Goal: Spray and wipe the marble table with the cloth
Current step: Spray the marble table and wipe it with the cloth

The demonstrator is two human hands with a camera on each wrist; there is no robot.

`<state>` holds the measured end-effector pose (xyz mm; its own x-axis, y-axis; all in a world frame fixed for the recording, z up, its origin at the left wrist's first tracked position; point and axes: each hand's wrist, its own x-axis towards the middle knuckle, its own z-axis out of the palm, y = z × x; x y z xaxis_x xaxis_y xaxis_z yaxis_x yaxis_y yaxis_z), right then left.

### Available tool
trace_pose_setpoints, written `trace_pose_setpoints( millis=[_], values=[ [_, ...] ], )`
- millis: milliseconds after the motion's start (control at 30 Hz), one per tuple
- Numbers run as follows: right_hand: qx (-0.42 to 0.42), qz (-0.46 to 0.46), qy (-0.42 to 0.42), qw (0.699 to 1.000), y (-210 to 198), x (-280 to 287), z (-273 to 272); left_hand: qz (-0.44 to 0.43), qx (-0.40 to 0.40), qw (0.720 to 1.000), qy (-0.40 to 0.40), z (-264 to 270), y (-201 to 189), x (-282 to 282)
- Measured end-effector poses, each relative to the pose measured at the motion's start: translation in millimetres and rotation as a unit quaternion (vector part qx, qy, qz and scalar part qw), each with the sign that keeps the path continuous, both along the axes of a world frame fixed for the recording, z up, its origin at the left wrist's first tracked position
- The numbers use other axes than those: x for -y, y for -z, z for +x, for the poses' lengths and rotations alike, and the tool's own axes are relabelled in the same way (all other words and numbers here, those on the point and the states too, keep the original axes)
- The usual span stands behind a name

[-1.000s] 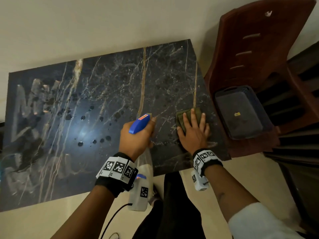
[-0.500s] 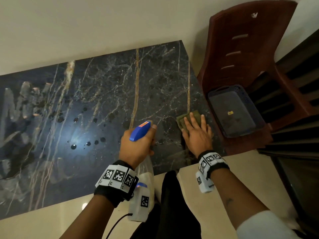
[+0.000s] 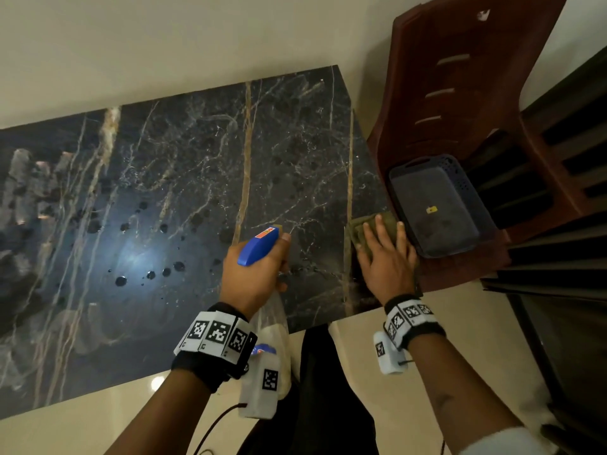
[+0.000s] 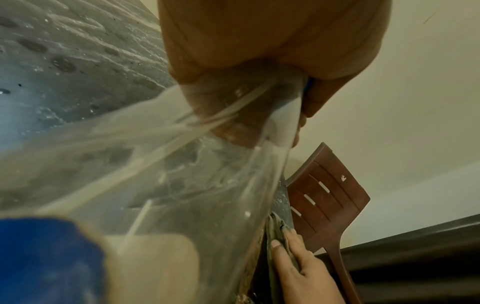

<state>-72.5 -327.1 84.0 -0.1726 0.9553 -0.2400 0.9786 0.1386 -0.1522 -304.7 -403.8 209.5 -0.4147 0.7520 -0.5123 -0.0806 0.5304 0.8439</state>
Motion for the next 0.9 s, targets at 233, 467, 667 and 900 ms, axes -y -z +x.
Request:
trace_pose_setpoints(
  millis=[233, 467, 667, 900],
  values=[
    [-0.036, 0.015, -0.011, 0.999, 2.9, 52.8, -62.2, -0.003, -0.016, 1.000, 0.015, 4.3, 2.9, 5.0],
    [-0.022, -0.002, -0.081, 0.996, 3.6, 60.2, -45.9, -0.026, -0.010, 1.000, 0.005, 4.0, 5.6, 7.7],
    [-0.024, 0.019, 0.062, 0.998, 1.7, 42.3, -9.9, -0.020, -0.004, 1.000, 0.004, 1.3, 0.8, 14.2],
    [-0.044, -0.003, -0.092, 0.995, 1.0, 100.7, -61.5, -0.018, -0.018, 0.999, 0.029, 6.4, 1.4, 16.9]
  ],
)
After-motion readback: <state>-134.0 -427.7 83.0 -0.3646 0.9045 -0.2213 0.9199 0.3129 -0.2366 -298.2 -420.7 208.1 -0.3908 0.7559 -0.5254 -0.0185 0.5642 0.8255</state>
